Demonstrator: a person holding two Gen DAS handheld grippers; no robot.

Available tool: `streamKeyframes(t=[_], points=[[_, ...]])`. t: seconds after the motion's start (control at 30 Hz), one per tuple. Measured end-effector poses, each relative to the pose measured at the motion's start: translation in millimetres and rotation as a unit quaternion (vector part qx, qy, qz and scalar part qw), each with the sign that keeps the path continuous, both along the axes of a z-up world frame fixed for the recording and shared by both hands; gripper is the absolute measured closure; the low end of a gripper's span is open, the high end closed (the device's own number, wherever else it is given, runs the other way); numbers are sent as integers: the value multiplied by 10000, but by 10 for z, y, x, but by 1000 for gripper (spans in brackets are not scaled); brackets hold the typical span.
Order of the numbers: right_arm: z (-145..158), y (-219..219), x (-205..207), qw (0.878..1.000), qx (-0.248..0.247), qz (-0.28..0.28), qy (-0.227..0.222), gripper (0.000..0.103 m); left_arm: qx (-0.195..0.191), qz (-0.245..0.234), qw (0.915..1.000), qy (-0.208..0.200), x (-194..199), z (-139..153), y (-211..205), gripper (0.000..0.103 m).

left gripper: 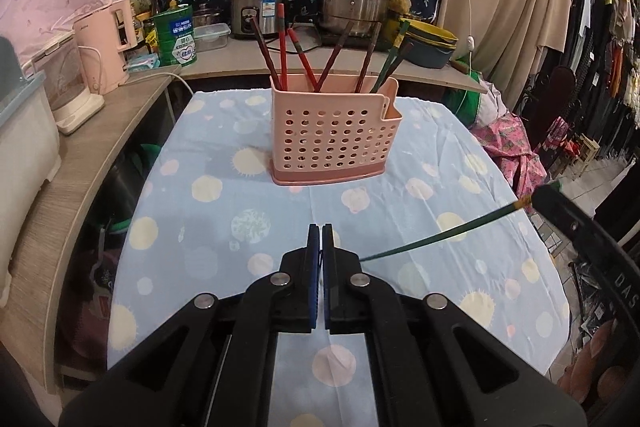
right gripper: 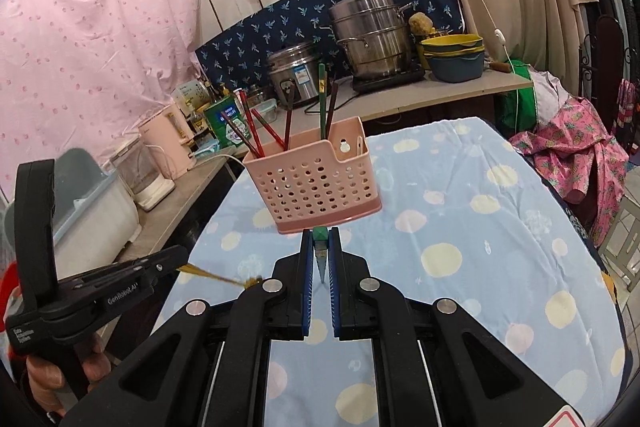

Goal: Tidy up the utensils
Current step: 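Lift the gold spoon and green chopstick and lower them into the holder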

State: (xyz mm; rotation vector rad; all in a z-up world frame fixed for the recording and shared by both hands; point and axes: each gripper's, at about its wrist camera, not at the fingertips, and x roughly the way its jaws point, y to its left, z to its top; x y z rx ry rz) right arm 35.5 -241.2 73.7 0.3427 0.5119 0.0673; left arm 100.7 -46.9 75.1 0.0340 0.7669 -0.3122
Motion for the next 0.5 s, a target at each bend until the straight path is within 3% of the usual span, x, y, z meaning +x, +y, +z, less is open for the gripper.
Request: streamKeyframes(t=[0.27,0.5], points=[[195,106,113,9995,29,165,-274,96,7,-162,9998,122,-40,-109,-97,102],[370,-7,266,9986,107,11,-520,96,-73,-69,9999,-70,213,169,-57,102]])
